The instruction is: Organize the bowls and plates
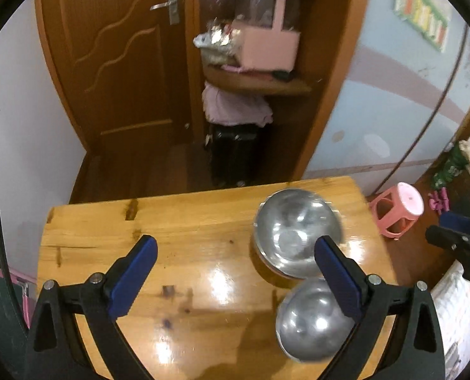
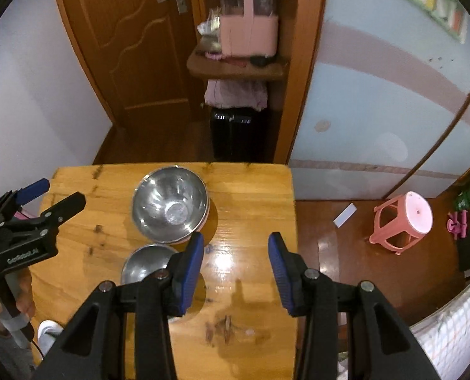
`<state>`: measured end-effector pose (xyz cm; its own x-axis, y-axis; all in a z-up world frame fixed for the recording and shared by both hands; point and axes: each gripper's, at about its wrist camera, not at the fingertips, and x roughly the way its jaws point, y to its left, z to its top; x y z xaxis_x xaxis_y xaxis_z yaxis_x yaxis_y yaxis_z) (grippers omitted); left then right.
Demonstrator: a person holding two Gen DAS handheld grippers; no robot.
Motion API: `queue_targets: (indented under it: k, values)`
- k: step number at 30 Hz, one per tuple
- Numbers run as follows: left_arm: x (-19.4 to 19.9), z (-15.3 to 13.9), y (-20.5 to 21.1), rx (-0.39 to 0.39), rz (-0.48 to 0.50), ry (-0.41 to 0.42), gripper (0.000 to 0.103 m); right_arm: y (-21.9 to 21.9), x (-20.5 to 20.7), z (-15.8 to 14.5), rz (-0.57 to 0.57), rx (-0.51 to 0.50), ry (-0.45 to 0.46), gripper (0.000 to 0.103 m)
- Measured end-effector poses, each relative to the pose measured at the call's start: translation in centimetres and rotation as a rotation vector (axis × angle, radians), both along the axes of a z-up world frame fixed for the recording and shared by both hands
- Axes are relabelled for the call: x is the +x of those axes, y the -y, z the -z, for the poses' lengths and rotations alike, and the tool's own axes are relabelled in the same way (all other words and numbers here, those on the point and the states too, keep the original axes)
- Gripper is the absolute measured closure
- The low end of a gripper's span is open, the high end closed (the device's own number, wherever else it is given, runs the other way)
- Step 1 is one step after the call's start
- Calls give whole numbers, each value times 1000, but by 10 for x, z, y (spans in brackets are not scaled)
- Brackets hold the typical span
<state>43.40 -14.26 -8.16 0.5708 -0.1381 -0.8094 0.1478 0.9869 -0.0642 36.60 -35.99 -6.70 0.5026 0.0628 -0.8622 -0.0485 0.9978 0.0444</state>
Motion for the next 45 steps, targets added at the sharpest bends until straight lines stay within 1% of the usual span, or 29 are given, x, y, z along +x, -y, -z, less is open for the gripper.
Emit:
queue_targets:
  k: [2, 4, 7, 8, 11, 14, 16, 18, 19, 20, 21, 22, 23, 24, 25, 28, 29, 31, 34, 36, 40, 42, 45]
  values:
    - [13, 22, -2, -21, -22, -36, 4, -3, 14, 19, -4, 26, -29, 61]
    - [25, 43, -3, -54, -38, -80, 7, -5, 28, 37, 2, 56, -60, 61]
    - [39, 69, -4, -76, -49, -124, 9, -11, 48, 61, 2, 85, -98, 61]
    - [42, 74, -3, -80, -46, -130, 10, -14, 54, 69, 1, 92, -107, 61]
    - [50, 87, 2, -95, -29, -145, 11, -18, 65, 84, 0, 117, -123, 61]
    - [57, 97, 7, -82, -12, -147, 11, -18, 73, 96, 7, 150, -144, 61]
    - [60, 104, 9, -92, -1, -162, 20, -18, 77, 103, 14, 164, -153, 61]
    - [64, 110, 10, -128, 16, -201, 38, -18, 81, 110, 8, 179, -170, 61]
    - [67, 116, 11, -155, 24, -234, 43, -18, 83, 113, 10, 183, -178, 61]
    - [68, 120, 11, -168, 27, -252, 52, -18, 83, 117, 11, 187, -183, 67]
    - [69, 123, 11, -180, 30, -265, 57, -19, 84, 119, 8, 188, -187, 71]
    - [69, 126, 10, -201, 33, -273, 60, -19, 84, 121, -1, 204, -190, 78]
    - [69, 126, 10, -224, 40, -269, 68, -19, 83, 121, -13, 243, -191, 86]
    - [69, 126, 11, -238, 50, -265, 81, -20, 82, 120, -16, 262, -187, 86]
    - [68, 125, 14, -244, 64, -263, 88, -21, 82, 119, -15, 262, -183, 86]
    - [61, 116, 21, -184, 72, -214, 89, -32, 76, 114, -27, 203, -150, 88]
    - [58, 111, 20, -179, 71, -200, 89, -34, 75, 112, -26, 194, -144, 88]
    - [55, 99, 16, -199, 62, -186, 89, -33, 73, 107, -20, 214, -135, 88]
    - [49, 79, 7, -228, 51, -173, 89, -32, 68, 92, -19, 247, -107, 89]
    - [43, 65, 6, -225, 52, -158, 89, -34, 59, 76, -21, 244, -76, 89]
    - [17, 27, 4, -215, 76, -108, 89, -38, 37, 44, -30, 210, -27, 90]
    - [-1, 5, 3, -225, 93, -88, 89, -39, 20, 27, -38, 190, -7, 90]
    - [-27, -21, 0, -237, 111, -79, 89, -39, -11, 2, -45, 173, 11, 91]
